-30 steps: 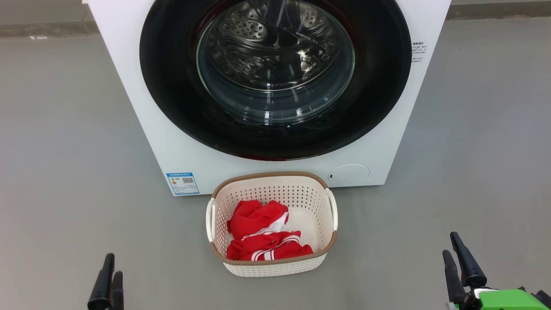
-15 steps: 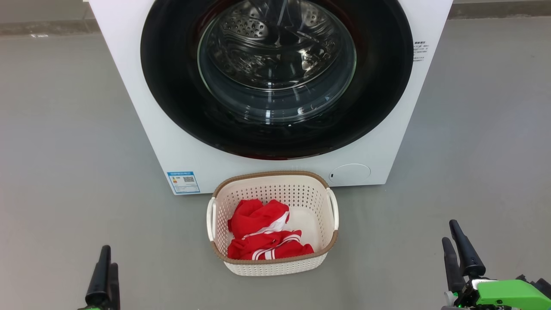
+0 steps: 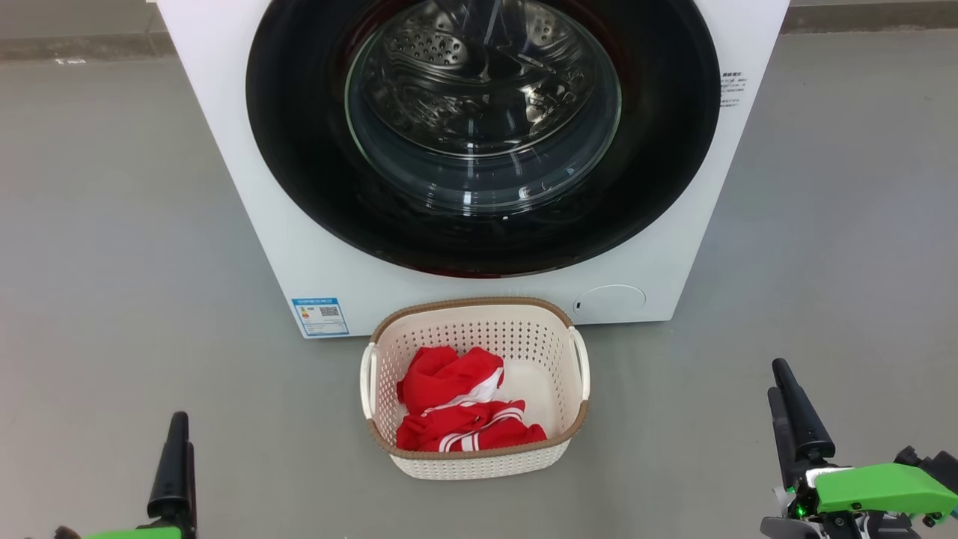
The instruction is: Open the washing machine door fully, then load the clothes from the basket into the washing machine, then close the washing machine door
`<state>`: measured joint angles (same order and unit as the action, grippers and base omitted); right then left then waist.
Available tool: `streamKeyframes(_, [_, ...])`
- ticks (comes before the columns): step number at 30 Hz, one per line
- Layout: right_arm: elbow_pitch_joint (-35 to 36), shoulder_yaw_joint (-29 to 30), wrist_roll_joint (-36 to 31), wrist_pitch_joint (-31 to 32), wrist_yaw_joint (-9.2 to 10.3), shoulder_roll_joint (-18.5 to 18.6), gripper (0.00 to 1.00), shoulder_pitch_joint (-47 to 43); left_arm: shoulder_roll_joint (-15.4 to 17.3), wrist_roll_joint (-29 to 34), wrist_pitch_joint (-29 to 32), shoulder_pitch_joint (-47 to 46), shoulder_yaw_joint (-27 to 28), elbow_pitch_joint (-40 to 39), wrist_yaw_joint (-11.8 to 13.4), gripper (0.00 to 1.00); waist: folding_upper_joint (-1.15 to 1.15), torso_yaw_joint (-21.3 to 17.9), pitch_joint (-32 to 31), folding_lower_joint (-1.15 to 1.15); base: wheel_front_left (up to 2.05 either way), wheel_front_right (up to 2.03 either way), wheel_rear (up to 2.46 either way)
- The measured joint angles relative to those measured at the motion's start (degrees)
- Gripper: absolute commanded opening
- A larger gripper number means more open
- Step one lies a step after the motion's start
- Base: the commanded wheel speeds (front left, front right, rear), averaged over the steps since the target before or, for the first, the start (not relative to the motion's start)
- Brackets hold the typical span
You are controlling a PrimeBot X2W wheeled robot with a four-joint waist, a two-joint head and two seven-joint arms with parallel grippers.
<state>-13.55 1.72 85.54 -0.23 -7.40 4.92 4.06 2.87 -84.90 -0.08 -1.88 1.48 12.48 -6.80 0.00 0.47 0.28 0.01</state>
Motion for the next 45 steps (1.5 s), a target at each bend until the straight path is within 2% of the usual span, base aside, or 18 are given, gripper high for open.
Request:
streamKeyframes(18, [0.8, -3.2, -11.8, -3.1, 0.0, 2.4, 1.0, 0.9, 1.2, 15.1, -2.8, 0.0, -1.9, -2.3, 0.0, 1.0, 0.0, 0.1, -0.2, 0.0, 0.0, 0.0, 0.0])
streamKeyframes(21, [0.7, -3.5, -13.9, -3.4, 0.0, 2.7, 1.0, 1.1, 1.2, 16.1, -3.1, 0.0, -2.0, -2.6, 0.0, 1.0, 0.0, 0.1, -0.2, 0.0, 0.0, 0.0, 0.0])
streamKeyframes(45, [-0.2, -5.5, -35.9, -7.1, 0.0, 4.0, 1.0, 3.4, 2.7, 43.9, -7.2, 0.0, -3.3, -2.8, 0.0, 1.0, 0.0, 0.5, -0.2, 0.0, 0.0, 0.0, 0.0])
